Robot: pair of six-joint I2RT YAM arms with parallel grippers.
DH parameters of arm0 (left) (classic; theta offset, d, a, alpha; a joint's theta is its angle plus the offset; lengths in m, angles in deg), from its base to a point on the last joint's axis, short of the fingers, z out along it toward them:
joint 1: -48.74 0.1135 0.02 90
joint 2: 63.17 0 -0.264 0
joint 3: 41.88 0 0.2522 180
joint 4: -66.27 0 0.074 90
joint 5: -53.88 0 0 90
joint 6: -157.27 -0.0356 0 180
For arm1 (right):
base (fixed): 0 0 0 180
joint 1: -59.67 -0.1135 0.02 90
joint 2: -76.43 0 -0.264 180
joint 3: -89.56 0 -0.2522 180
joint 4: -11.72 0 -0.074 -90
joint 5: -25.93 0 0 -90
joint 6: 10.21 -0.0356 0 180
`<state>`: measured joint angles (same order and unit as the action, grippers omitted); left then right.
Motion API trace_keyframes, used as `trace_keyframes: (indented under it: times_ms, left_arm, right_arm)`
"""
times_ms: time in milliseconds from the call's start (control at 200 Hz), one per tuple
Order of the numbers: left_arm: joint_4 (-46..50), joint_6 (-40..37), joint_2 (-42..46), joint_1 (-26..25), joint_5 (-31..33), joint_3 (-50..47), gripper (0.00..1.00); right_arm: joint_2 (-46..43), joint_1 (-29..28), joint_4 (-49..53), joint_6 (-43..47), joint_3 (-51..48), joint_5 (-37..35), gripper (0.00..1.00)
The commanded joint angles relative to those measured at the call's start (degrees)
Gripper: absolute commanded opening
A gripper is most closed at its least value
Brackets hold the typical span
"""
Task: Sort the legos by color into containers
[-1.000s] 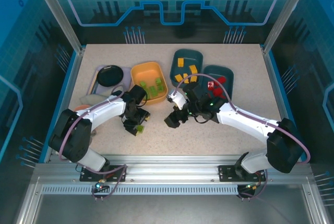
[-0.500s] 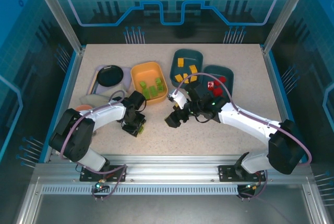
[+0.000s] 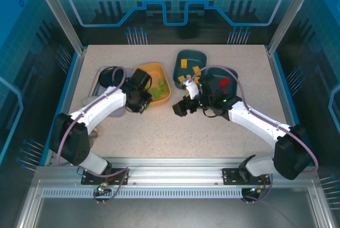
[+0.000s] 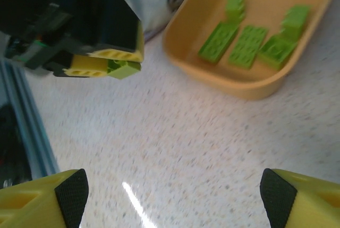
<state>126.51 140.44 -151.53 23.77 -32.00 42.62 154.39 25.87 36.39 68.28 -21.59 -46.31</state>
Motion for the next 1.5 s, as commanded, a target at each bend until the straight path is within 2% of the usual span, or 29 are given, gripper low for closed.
trace_keyframes:
  times_ms: [0,150,475,675,795,955,1065,1185,1205,1220,1265,1310,1415,1495]
  left_arm:
    - [4.59,-9.9,-5.6,1.56,3.71,9.16,0.25]
    - [4.22,-15.81,-17.01,4.73,2.26,22.21,0.25]
    - [9.67,-21.02,-41.66,8.7,2.01,50.17,0.26]
    - [11.82,-20.63,-47.27,9.06,2.11,53.55,0.29]
    - [11.9,-20.64,-48.3,9.33,1.12,52.36,0.37]
    - [12.16,-21.51,-46.28,9.5,1.94,52.23,0.61]
    - [12.1,-22.0,-42.35,9.49,2.31,52.04,0.68]
    - [12.09,-22.98,-36.09,9.18,3.02,50.56,0.76]
    - [11.65,-23.41,-34.46,9.07,3.08,49.53,0.95]
    - [11.17,-23.8,-33.24,8.99,3.03,48.57,0.98]
    - [9.35,-25.01,-29.4,8.65,2.65,45.25,0.99]
    - [6.88,-26.3,-25.19,8.38,2.0,41.15,0.99]
    - [4.7,-31.04,-15.52,6.61,3.79,32.81,0.99]
    - [4.54,-35.67,-8.35,4.36,6.89,26.51,0.99]
  right_arm:
    - [0.16,2.6,-7.06,-8.17,3.16,-1.26,0.87]
    - [3.04,5.16,-8.96,-13.52,6.4,-3.0,0.87]
    - [4.03,8.73,-6.7,-15.55,9.13,-4.67,0.88]
    - [3.09,9.55,-4.88,-15.25,7.77,-5.1,0.88]
    - [2.84,9.81,-3.8,-14.65,7.41,-5.28,0.88]
    - [2.23,9.81,-2.67,-13.5,7.25,-5.39,0.88]
    - [1.26,9.81,-1.1,-12.14,7.38,-5.52,0.87]
    - [-1.77,9.81,1.46,-9.36,7.38,-9.05,0.88]
    - [-2.3,9.85,1.95,-8.87,7.48,-9.79,0.89]
    - [-2.96,9.86,2.38,-8.42,7.53,-10.29,0.89]
    - [-4.16,10.06,3.9,-7.05,8.06,-10.77,0.92]
    - [-4.87,10.46,6.14,-6.39,8.9,-10.24,0.99]
    - [-5.52,11.02,13.1,-6.48,11.71,-10.82,1.0]
    - [-6.36,11.11,20.02,-7.73,14.32,-16.52,1.0]
